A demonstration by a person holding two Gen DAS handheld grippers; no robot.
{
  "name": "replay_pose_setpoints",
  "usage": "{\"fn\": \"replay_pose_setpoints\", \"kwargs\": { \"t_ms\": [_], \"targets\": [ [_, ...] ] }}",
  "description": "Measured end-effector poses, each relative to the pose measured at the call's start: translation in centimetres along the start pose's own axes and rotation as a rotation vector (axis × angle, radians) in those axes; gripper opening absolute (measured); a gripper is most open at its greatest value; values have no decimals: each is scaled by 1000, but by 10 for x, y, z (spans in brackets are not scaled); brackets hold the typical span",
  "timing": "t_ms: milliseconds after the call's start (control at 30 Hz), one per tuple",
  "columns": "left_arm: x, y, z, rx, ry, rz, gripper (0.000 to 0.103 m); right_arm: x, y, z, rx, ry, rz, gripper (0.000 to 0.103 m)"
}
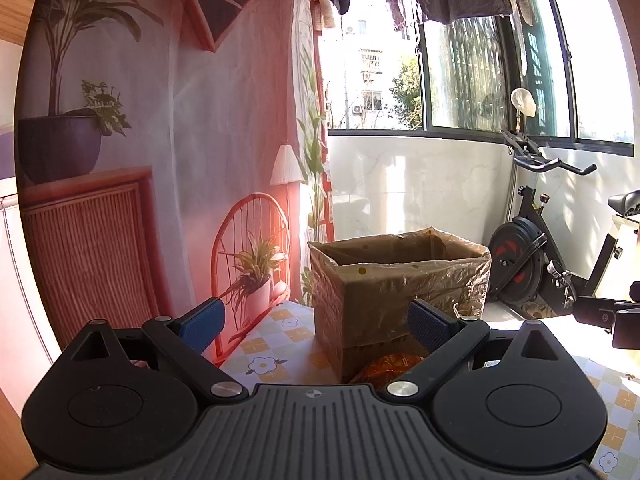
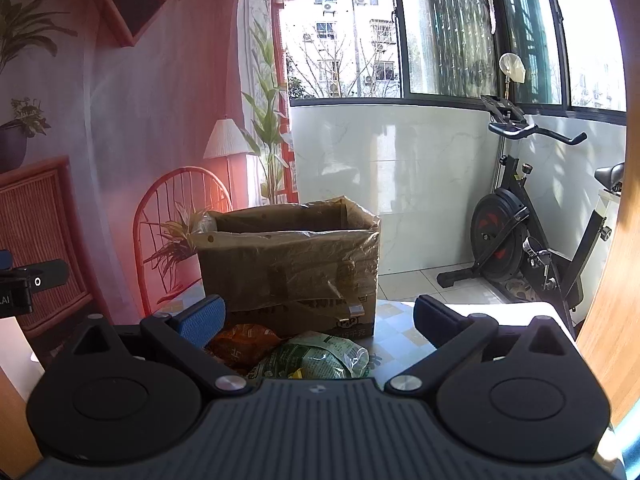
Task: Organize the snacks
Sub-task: 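Move both tools toward the snack pile beside the cardboard box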
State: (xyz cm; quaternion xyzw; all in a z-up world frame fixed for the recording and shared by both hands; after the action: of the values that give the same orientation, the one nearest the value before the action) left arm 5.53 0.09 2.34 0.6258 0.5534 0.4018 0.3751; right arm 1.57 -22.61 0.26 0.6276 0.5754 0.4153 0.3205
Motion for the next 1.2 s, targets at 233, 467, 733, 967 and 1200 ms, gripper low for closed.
{"fn": "replay_pose_setpoints", "kwargs": {
  "t_ms": [233,467,733,967,1200],
  "targets": [
    [0,-2,6,13,-13,-1,100,2,1,1,12,-10,-11,102],
    [2,-1,5,21,-12,-7,100,2,-1,2,18,-9,-14,102],
    [3,1,6,28,-9,-12,100,2,-1,2,19,-10,-14,102],
    [2,0,6,33,-9,-11,100,1,-1,2,21,-10,-12,102],
    [0,-1,5,37,-4,-15,99,1,-1,3,26,-10,-13,102]
  ]
}}
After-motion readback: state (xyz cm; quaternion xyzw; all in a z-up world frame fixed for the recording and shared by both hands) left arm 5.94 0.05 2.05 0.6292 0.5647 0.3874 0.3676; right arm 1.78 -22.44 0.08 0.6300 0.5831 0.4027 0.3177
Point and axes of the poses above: each gripper's, at about its wrist camera, not at the fingertips, and z roughly the way its jaws point, x to its left, y to its top, the point moved 7 cm from there along z, roughly the way its jaws point, and after that the axes turned 8 degrees about x, right-handed, at the moved point
